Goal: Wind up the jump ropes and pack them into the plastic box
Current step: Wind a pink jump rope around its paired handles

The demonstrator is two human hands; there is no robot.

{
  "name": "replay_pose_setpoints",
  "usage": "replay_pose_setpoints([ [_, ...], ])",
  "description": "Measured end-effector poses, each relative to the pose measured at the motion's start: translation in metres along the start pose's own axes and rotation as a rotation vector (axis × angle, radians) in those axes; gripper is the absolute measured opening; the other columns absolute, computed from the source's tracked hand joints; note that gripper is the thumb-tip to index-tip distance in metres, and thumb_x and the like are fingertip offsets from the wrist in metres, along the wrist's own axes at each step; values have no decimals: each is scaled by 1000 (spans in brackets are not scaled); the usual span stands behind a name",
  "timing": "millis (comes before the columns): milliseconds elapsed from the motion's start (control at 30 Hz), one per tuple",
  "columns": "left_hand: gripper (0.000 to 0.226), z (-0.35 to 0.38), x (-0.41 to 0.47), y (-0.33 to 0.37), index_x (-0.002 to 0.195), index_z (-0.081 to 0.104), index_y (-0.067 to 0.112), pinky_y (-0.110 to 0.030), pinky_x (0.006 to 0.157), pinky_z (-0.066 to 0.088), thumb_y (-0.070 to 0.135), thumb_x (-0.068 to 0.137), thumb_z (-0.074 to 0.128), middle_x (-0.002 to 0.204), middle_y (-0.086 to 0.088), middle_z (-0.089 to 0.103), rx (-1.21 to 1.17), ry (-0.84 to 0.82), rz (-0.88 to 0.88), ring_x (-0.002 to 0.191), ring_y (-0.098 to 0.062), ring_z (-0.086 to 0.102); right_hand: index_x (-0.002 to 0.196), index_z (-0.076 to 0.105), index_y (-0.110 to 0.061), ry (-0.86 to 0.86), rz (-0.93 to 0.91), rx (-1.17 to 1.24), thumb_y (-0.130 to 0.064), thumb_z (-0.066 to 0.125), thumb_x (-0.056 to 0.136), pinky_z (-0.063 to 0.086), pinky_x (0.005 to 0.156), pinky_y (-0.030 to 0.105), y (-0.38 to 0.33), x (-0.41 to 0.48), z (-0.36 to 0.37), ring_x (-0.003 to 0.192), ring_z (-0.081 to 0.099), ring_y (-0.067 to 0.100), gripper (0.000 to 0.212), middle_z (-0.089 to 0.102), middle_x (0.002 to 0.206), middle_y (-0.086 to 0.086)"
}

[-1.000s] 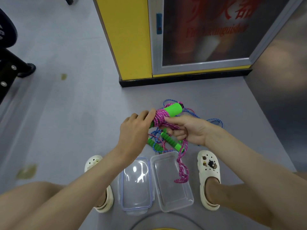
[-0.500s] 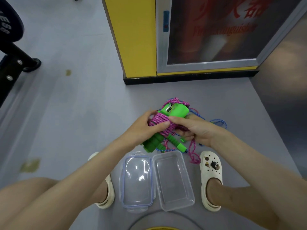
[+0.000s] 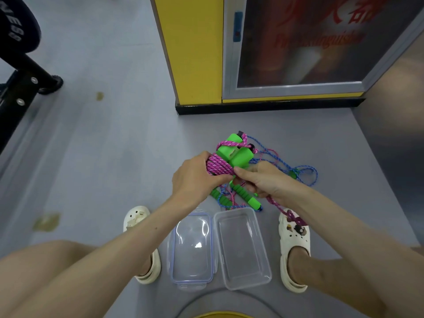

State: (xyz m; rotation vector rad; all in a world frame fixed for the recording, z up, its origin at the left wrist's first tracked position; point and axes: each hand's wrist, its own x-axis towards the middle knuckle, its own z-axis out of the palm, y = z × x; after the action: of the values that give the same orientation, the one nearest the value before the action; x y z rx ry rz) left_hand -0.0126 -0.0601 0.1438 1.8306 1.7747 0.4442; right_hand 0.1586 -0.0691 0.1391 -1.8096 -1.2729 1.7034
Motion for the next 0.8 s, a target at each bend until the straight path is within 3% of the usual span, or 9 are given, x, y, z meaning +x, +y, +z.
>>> replay_pose_setpoints([
  [100, 48, -2, 2, -1, 96, 57, 26, -31, 64, 44, 61, 68, 72, 87, 6, 65, 108, 94, 0, 84, -21, 61, 96, 68, 4, -34, -6, -2, -30, 51, 97, 22, 37, 18, -3, -3, 5, 34, 28, 7, 38, 43, 45, -1],
  [233, 45, 1, 1, -2, 96, 56, 25, -30, 62, 38, 60, 71, 71, 91, 4, 66, 163, 135, 14, 85, -23, 62, 98, 66, 8, -41, -17, -13, -23, 46, 99, 22, 34, 15, -5, -4, 10, 30, 29, 3, 37, 45, 40, -6],
  [367, 41, 7, -2, 0, 104, 53, 22, -30, 60, 35, 52, 80, 67, 98, 5, 61, 303, 217, 154, 86, -23, 62, 70, 58, -3, -60, -26, 57, -17, 45, 100, 23, 34, 13, -10, -7, 13, 29, 27, 1, 36, 42, 41, -4],
  [467, 38, 14, -2, -2, 101, 57, 17, -28, 52, 33, 45, 79, 70, 91, 2, 61, 415, 330, 287, 75, -24, 63, 72, 55, -8, -92, -17, 209, -32, 52, 96, 21, 36, 16, -13, -7, 14, 35, 25, 4, 34, 44, 51, 1],
  [533, 36, 19, -1, -3, 91, 60, 14, -25, 45, 27, 39, 72, 78, 78, 0, 60, 471, 417, 380, 60, -24, 60, 83, 60, -6, -80, -15, 278, -49, 55, 89, 21, 36, 17, -13, -6, 13, 36, 24, 6, 44, 44, 49, 0],
  [600, 34, 24, 1, -6, 91, 61, 14, -25, 42, 29, 33, 70, 81, 76, 0, 60, 515, 480, 444, 56, -23, 57, 79, 60, -7, -38, -22, 324, -59, 55, 83, 20, 35, 17, -13, -6, 14, 35, 25, 6, 53, 45, 47, 0],
  [700, 39, 30, -1, -7, 103, 64, 13, -28, 49, 41, 21, 69, 80, 87, 1, 65, 471, 477, 541, 64, -21, 59, 64, 55, -13, 72, -15, 355, -60, 60, 79, 20, 34, 16, -11, -6, 13, 33, 26, 6, 50, 43, 47, 1],
  [800, 48, 27, -5, -1, 116, 62, 14, -27, 64, 47, 31, 73, 76, 102, 2, 67, 251, 303, 535, 83, -19, 63, 56, 49, -17, 174, -13, 300, -55, 67, 77, 22, 36, 17, -9, -5, 7, 35, 28, 7, 47, 42, 48, 0],
])
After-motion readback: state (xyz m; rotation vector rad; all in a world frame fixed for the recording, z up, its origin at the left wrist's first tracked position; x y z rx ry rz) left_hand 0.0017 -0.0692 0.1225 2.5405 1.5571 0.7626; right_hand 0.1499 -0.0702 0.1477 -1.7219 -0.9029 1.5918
